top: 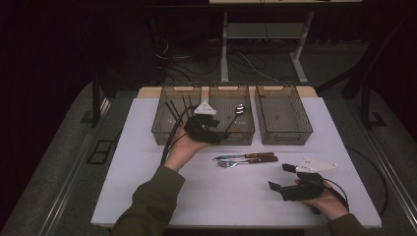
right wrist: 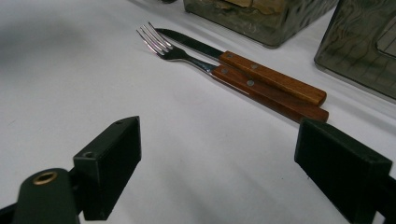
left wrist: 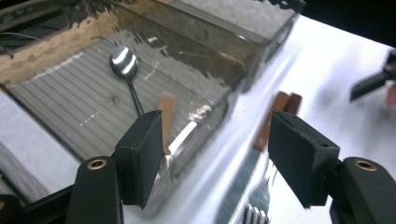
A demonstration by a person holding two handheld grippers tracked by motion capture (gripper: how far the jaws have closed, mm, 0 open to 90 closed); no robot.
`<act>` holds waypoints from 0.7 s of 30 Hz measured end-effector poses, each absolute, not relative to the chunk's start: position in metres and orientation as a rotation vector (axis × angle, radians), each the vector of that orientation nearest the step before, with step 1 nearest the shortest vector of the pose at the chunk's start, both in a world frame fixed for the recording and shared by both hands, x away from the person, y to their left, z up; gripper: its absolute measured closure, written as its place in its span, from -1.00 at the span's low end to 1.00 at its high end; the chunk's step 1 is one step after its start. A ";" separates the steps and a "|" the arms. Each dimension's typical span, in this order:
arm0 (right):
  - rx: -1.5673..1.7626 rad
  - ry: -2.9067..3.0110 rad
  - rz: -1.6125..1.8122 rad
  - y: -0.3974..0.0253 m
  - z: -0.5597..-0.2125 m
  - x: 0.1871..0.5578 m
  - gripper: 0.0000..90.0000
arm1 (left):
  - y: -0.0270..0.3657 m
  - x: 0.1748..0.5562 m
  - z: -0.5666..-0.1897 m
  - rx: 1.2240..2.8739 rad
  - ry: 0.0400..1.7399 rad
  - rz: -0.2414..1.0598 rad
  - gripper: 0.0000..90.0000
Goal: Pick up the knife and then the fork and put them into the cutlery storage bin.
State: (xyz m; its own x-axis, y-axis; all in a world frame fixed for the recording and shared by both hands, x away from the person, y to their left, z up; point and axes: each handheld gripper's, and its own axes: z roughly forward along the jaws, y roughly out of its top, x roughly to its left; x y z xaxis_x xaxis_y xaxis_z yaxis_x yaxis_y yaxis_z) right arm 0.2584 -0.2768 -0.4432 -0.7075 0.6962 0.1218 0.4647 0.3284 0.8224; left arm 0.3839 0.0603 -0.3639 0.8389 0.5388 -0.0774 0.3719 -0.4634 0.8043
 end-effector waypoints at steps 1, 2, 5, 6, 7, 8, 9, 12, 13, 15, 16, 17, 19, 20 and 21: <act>1.048 2.342 1.323 -0.276 -0.443 0.259 -0.68 | 0.063 0.379 -0.366 2.100 0.668 0.230 -0.23; 1.049 2.340 1.324 -0.276 -0.443 0.259 -0.68 | 0.067 0.375 -0.367 2.098 0.668 0.226 -0.24; 1.058 2.339 1.348 -0.276 -0.442 0.260 -0.68 | 0.079 0.361 -0.372 2.076 0.677 0.204 -0.29; 1.055 2.339 1.350 -0.276 -0.442 0.260 -0.68 | 0.083 0.356 -0.373 2.068 0.678 0.204 -0.30; 1.057 2.342 1.352 -0.276 -0.442 0.260 -0.68 | 0.086 0.351 -0.375 2.058 0.683 0.205 -0.31; 1.047 2.344 1.352 -0.276 -0.442 0.261 -0.68 | 0.090 0.346 -0.377 2.054 0.687 0.200 -0.32; 1.043 2.358 1.347 -0.276 -0.441 0.261 -0.68 | 0.094 0.342 -0.379 2.048 0.690 0.198 -0.33; 1.049 2.372 1.332 -0.276 -0.437 0.263 -0.68 | 0.103 0.328 -0.387 2.053 0.688 0.206 -0.39; 1.057 2.379 1.336 -0.276 -0.436 0.264 -0.68 | 0.106 0.324 -0.389 2.049 0.689 0.205 -0.41; 1.072 2.385 1.336 -0.277 -0.433 0.266 -0.68 | 0.113 0.316 -0.393 2.048 0.692 0.202 -0.46; 1.071 2.388 1.326 -0.277 -0.433 0.267 -0.68 | 0.116 0.312 -0.395 2.041 0.693 0.204 -0.49; 1.060 2.404 1.316 -0.277 -0.432 0.269 -0.68 | 0.121 0.309 -0.397 2.036 0.693 0.209 -0.51; 1.058 2.434 1.299 -0.278 -0.431 0.274 -0.68 | 0.129 0.303 -0.402 2.025 0.692 0.210 -0.56; 1.068 2.445 1.296 -0.278 -0.431 0.277 -0.63 | 0.133 0.300 -0.405 2.020 0.687 0.207 -0.59; 1.083 2.451 1.288 -0.278 -0.431 0.280 -0.55 | 0.137 0.297 -0.408 2.021 0.685 0.205 -0.61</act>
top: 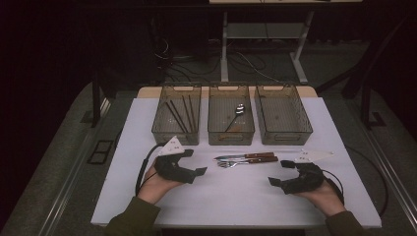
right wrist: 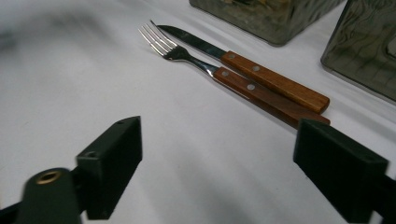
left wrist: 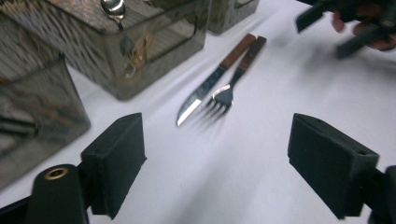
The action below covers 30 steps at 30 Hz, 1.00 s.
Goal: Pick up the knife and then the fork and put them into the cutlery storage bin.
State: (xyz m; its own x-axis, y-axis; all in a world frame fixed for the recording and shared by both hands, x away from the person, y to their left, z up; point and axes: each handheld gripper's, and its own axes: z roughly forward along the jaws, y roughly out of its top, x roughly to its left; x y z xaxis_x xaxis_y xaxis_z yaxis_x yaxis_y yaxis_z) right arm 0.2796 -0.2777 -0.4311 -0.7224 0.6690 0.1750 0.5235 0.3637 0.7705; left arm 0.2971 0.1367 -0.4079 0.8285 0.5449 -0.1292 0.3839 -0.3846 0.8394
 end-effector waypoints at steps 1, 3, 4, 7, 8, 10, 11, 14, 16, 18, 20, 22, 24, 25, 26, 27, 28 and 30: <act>1.090 2.451 1.282 -0.277 -0.431 0.283 -0.47 | 0.140 0.294 -0.410 2.022 0.682 0.207 -0.63; 1.114 2.443 1.256 -0.276 -0.430 0.289 -0.30 | 0.145 0.289 -0.414 2.020 0.680 0.214 -0.69; 1.116 2.439 1.252 -0.276 -0.429 0.292 -0.22 | 0.148 0.287 -0.415 2.016 0.677 0.212 -0.70; 1.126 2.432 1.232 -0.275 -0.427 0.302 0.02 | 0.152 0.283 -0.420 2.008 0.670 0.207 -0.79; 1.127 2.433 1.222 -0.274 -0.427 0.305 0.09 | 0.152 0.281 -0.421 2.006 0.669 0.207 -0.83; 1.138 2.425 1.202 -0.273 -0.426 0.312 0.29 | 0.154 0.278 -0.424 2.015 0.677 0.203 -0.91; 1.141 2.418 1.195 -0.273 -0.425 0.317 0.39 | 0.156 0.276 -0.426 2.014 0.680 0.198 -0.94; 1.141 2.397 1.183 -0.272 -0.422 0.329 0.67 | 0.160 0.271 -0.429 2.014 0.691 0.183 -1.00; 1.140 2.387 1.156 -0.271 -0.420 0.337 0.84 | 0.162 0.268 -0.430 2.012 0.697 0.174 -1.00; 1.145 2.389 1.119 -0.269 -0.420 0.344 0.95 | 0.164 0.266 -0.430 2.016 0.697 0.177 -1.00; 1.149 2.404 1.098 -0.267 -0.423 0.352 0.99 | 0.165 0.267 -0.431 2.013 0.702 0.174 -1.00; 1.149 2.413 1.070 -0.265 -0.426 0.359 0.99 | 0.165 0.268 -0.432 2.012 0.703 0.167 -1.00; 1.155 2.413 1.052 -0.264 -0.428 0.365 0.99 | 0.164 0.269 -0.434 2.022 0.702 0.159 -1.00; 1.156 2.414 1.051 -0.264 -0.429 0.368 0.99 | 0.164 0.269 -0.434 2.024 0.702 0.157 -1.00; 1.163 2.414 1.051 -0.264 -0.431 0.370 0.99 | 0.163 0.269 -0.435 2.031 0.698 0.160 -1.00; 1.167 2.419 1.049 -0.264 -0.433 0.373 0.99 | 0.163 0.269 -0.435 2.033 0.695 0.157 -1.00; 1.175 2.424 1.039 -0.263 -0.435 0.374 0.99 | 0.162 0.269 -0.435 2.029 0.696 0.153 -1.00; 1.182 2.439 1.024 -0.263 -0.440 0.377 0.99 | 0.162 0.269 -0.435 2.030 0.692 0.151 -1.00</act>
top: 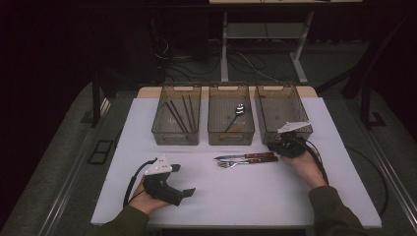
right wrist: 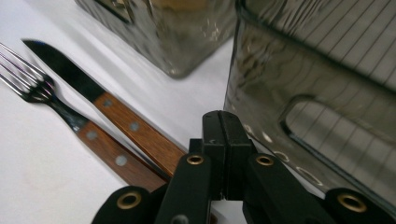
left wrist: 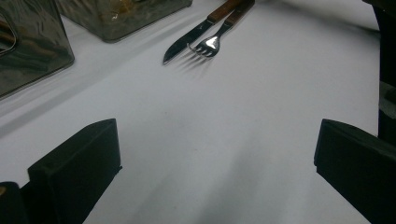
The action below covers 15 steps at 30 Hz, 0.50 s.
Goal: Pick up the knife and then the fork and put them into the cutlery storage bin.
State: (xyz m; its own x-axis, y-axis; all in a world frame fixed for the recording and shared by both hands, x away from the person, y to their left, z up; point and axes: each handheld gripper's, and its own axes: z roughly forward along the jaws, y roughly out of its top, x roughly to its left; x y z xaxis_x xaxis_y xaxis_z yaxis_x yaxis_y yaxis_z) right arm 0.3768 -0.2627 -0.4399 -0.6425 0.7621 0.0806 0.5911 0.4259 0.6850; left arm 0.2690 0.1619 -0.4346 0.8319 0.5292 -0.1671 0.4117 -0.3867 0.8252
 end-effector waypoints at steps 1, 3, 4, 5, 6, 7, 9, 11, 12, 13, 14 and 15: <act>1.186 2.447 1.014 -0.262 -0.442 0.378 0.99 | 0.162 0.269 -0.435 2.029 0.689 0.147 -1.00; 1.188 2.459 0.994 -0.261 -0.445 0.379 0.99 | 0.162 0.269 -0.435 2.029 0.690 0.143 -1.00; 1.181 2.464 0.982 -0.261 -0.445 0.379 0.99 | 0.162 0.269 -0.435 2.028 0.690 0.141 -1.00; 1.178 2.471 0.971 -0.260 -0.446 0.379 0.99 | 0.162 0.270 -0.435 2.029 0.687 0.139 -1.00; 1.169 2.478 0.963 -0.260 -0.446 0.378 0.99 | 0.162 0.270 -0.435 2.028 0.687 0.140 -1.00; 1.168 2.481 0.963 -0.260 -0.446 0.378 0.99 | 0.163 0.270 -0.434 2.028 0.686 0.140 -1.00; 1.168 2.484 0.958 -0.261 -0.446 0.377 0.99 | 0.163 0.270 -0.434 2.028 0.683 0.139 -1.00; 1.169 2.488 0.955 -0.261 -0.446 0.376 0.99 | 0.162 0.270 -0.434 2.030 0.682 0.135 -0.99; 1.168 2.491 0.954 -0.261 -0.445 0.376 0.99 | 0.162 0.269 -0.434 2.031 0.683 0.132 -0.99; 1.163 2.494 0.955 -0.261 -0.445 0.375 0.99 | 0.162 0.270 -0.434 2.034 0.681 0.131 -0.99; 1.159 2.499 0.953 -0.261 -0.445 0.375 0.99 | 0.162 0.270 -0.434 2.037 0.679 0.129 -0.99; 1.154 2.505 0.950 -0.261 -0.445 0.374 0.99 | 0.162 0.270 -0.435 2.041 0.678 0.126 -0.99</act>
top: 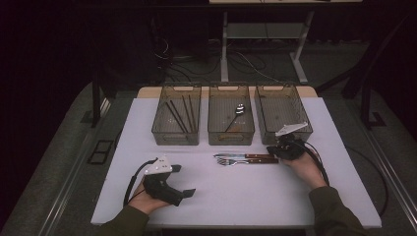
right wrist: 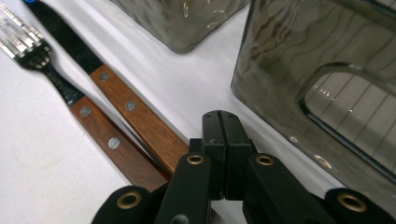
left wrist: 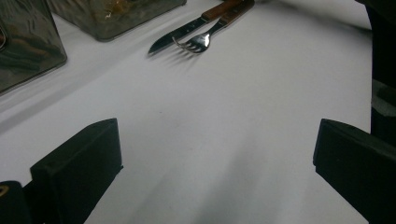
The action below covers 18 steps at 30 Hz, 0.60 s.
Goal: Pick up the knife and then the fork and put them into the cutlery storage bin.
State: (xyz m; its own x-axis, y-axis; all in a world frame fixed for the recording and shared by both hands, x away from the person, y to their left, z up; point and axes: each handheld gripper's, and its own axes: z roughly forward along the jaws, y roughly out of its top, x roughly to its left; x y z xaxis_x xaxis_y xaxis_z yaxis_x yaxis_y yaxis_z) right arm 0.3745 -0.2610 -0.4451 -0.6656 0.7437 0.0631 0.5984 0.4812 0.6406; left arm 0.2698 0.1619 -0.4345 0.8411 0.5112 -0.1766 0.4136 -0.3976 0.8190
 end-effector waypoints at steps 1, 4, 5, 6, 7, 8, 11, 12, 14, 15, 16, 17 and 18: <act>1.155 2.510 0.945 -0.261 -0.445 0.374 0.99 | 0.162 0.270 -0.435 2.043 0.676 0.125 -0.99; 1.147 2.523 0.936 -0.260 -0.444 0.371 0.99 | 0.162 0.270 -0.435 2.043 0.674 0.122 -0.99; 1.142 2.529 0.931 -0.260 -0.444 0.370 0.99 | 0.162 0.270 -0.435 2.044 0.674 0.122 -0.99; 1.135 2.535 0.927 -0.260 -0.444 0.369 0.99 | 0.162 0.270 -0.435 2.046 0.673 0.120 -0.99; 1.131 2.542 0.922 -0.260 -0.443 0.368 0.99 | 0.162 0.270 -0.435 2.048 0.674 0.118 -0.99; 1.131 2.547 0.921 -0.259 -0.443 0.367 0.99 | 0.161 0.270 -0.435 2.049 0.674 0.118 -0.99; 1.111 2.570 0.912 -0.258 -0.443 0.364 0.99 | 0.162 0.270 -0.434 2.052 0.669 0.119 -0.99; 1.111 2.575 0.911 -0.257 -0.442 0.362 0.99 | 0.162 0.270 -0.434 2.049 0.670 0.119 -0.99; 1.093 2.588 0.901 -0.258 -0.442 0.361 0.99 | 0.162 0.270 -0.434 2.047 0.673 0.119 -0.99; 1.089 2.593 0.904 -0.257 -0.442 0.360 0.99 | 0.162 0.270 -0.434 2.047 0.672 0.118 -0.99; 1.087 2.598 0.902 -0.257 -0.441 0.360 0.99 | 0.162 0.270 -0.434 2.048 0.673 0.118 -0.99; 1.083 2.604 0.900 -0.257 -0.441 0.359 0.99 | 0.162 0.270 -0.434 2.048 0.671 0.117 -0.99; 1.086 2.608 0.901 -0.257 -0.441 0.358 0.99 | 0.162 0.270 -0.434 2.048 0.670 0.116 -0.99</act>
State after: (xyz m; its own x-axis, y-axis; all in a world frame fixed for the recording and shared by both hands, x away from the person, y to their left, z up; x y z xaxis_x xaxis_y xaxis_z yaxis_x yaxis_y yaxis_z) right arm 0.3578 -0.2567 -0.4408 -0.7186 0.6922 0.0666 0.5857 0.5508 0.5946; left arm 0.2699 0.1619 -0.4339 0.8457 0.5027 -0.1791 0.4133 -0.4045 0.8158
